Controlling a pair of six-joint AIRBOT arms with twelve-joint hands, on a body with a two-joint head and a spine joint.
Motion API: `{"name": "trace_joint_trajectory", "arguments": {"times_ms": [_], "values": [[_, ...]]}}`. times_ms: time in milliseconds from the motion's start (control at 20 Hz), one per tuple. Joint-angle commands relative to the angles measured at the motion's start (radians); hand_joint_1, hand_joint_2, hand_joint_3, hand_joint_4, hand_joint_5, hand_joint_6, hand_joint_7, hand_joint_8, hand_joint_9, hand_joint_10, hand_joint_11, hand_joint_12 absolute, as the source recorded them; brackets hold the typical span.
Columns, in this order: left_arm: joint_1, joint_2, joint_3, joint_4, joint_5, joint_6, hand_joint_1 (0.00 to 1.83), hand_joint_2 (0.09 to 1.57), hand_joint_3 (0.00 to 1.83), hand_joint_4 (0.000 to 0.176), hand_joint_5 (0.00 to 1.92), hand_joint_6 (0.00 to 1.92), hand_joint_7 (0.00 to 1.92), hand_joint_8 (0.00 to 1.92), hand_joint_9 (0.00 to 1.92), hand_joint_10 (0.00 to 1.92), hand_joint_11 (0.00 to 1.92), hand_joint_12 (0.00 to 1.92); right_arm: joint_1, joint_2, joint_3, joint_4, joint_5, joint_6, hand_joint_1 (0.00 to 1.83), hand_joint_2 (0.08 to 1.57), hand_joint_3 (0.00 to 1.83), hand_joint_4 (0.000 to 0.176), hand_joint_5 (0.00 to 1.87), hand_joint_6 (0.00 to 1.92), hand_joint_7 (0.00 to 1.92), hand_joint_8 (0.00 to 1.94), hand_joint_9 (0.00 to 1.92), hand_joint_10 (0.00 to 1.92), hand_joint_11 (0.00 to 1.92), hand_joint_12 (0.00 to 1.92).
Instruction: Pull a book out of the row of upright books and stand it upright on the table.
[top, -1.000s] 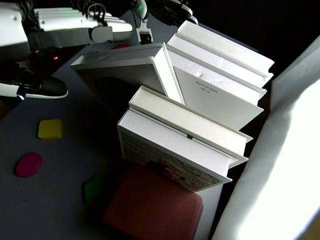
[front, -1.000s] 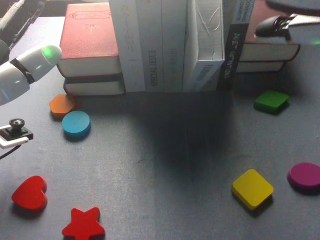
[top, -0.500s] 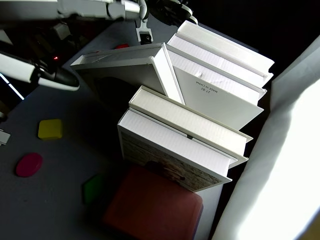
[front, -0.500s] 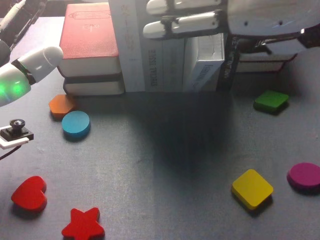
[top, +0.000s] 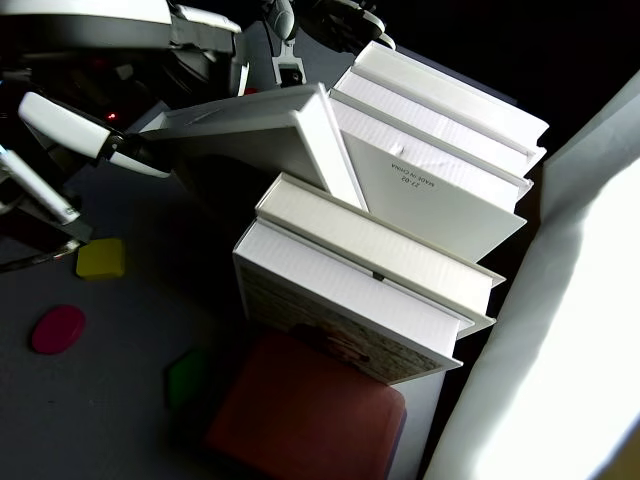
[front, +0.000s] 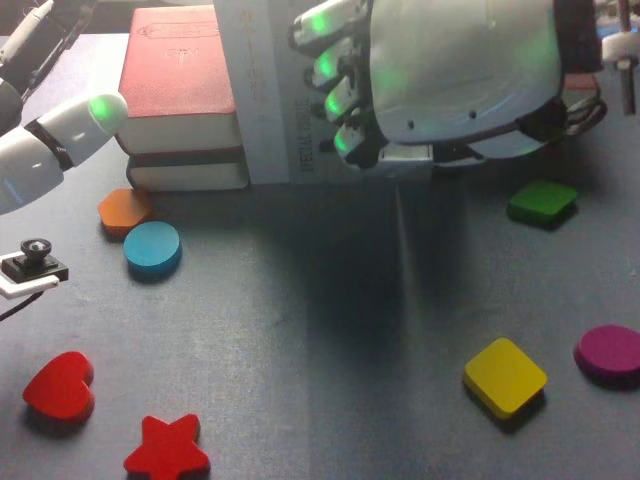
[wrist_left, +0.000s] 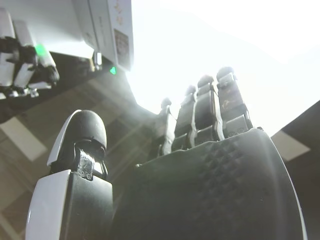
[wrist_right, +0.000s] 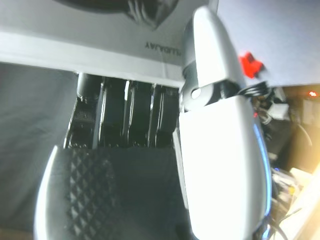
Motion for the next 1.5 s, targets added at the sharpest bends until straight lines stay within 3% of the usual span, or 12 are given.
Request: {"name": "trace_joint_trajectory", "arguments": {"times_ms": [0,50,150,300,400,500,550,600,700,1050,1150,1450], "values": [[-0.005,-0.004,0.008,-0.015,-0.126,-0.007,0.27,1.34,0.00,0.070,0.02,0.00,0.00,0.00,0.00,0.00,0.00,0.00,0.007,0.004,-0.007,0.029,-0.044,-0.009,1.20,1.19,0.02,0.000,0.84,1.07,0.82,1.49,0.62,1.66,0.40,1.90],[-0.004,-0.006,0.009,-0.016,-0.126,-0.007,0.25,1.34,0.00,0.075,0.01,0.00,0.00,0.00,0.00,0.00,0.00,0.00,0.009,0.011,-0.020,0.033,-0.030,-0.015,1.21,1.21,0.03,0.000,0.82,1.07,0.78,1.60,0.62,1.82,0.53,1.92],[-0.004,-0.006,0.009,-0.017,-0.127,-0.007,0.26,1.34,0.00,0.079,0.01,0.00,0.00,0.00,0.00,0.00,0.00,0.00,0.015,0.023,-0.037,0.050,-0.006,-0.035,1.19,1.20,0.01,0.000,0.86,1.09,0.77,1.51,0.60,1.71,0.43,1.91],[-0.004,-0.007,0.009,-0.018,-0.127,-0.007,0.29,1.35,0.00,0.066,0.02,0.00,0.00,0.00,0.00,0.00,0.00,0.00,0.031,0.042,-0.060,0.059,0.027,-0.044,1.20,1.18,0.00,0.000,0.95,1.00,0.79,1.42,0.59,1.66,0.40,1.92],[-0.004,-0.007,0.008,-0.018,-0.128,-0.007,0.30,1.35,0.00,0.056,0.03,0.01,0.00,0.00,0.00,0.00,0.00,0.00,0.039,0.050,-0.064,0.079,0.054,-0.044,1.20,1.21,0.01,0.000,0.81,1.12,0.82,1.49,0.67,1.70,0.51,1.92],[-0.004,-0.007,0.008,-0.018,-0.128,-0.007,0.31,1.35,0.00,0.055,0.03,0.00,0.00,0.00,0.00,0.00,0.00,0.00,0.045,0.063,-0.075,0.100,0.087,-0.045,1.21,1.17,0.00,0.000,0.95,0.94,0.83,1.42,0.67,1.60,0.50,1.90],[-0.004,-0.007,0.008,-0.018,-0.128,-0.007,0.33,1.35,0.00,0.052,0.04,0.01,0.00,0.00,0.00,0.00,0.00,0.00,0.052,0.072,-0.081,0.112,0.110,-0.045,1.22,1.18,0.00,0.000,0.97,0.92,0.76,1.51,0.63,1.67,0.40,1.92],[-0.004,-0.007,0.008,-0.018,-0.128,-0.007,0.33,1.34,0.00,0.055,0.04,0.01,0.00,0.00,0.00,0.00,0.00,0.00,0.062,0.080,-0.087,0.124,0.134,-0.045,1.21,1.20,0.01,0.000,0.90,0.96,0.75,1.59,0.61,1.76,0.34,1.92],[-0.004,-0.008,0.008,-0.019,-0.129,-0.007,0.30,1.34,0.00,0.056,0.04,0.00,0.00,0.00,0.00,0.00,0.00,0.00,0.076,0.101,-0.100,0.153,0.167,-0.055,1.23,1.19,0.00,0.000,0.89,0.92,0.84,1.51,0.64,1.79,0.36,1.92],[-0.004,-0.008,0.008,-0.020,-0.129,-0.007,0.31,1.34,0.00,0.053,0.05,0.00,0.00,0.00,0.00,0.00,0.00,0.00,0.102,0.148,-0.120,0.224,0.255,-0.055,1.23,1.19,0.00,0.000,0.88,0.93,0.85,1.50,0.65,1.79,0.36,1.92],[-0.004,-0.008,0.008,-0.020,-0.130,-0.007,0.31,1.34,0.00,0.065,0.04,0.00,0.00,0.00,0.00,0.00,0.00,0.00,0.112,0.156,-0.122,0.244,0.290,-0.055,1.23,1.19,0.00,0.000,0.88,0.93,0.85,1.50,0.65,1.79,0.36,1.92],[-0.004,-0.008,0.009,-0.022,-0.129,-0.007,0.33,1.33,0.00,0.068,0.05,0.00,0.00,0.00,0.00,0.00,0.00,0.00,0.133,0.177,-0.129,0.295,0.372,-0.050,1.23,1.19,0.00,0.000,0.88,0.93,0.84,1.50,0.65,1.79,0.36,1.92]]}}
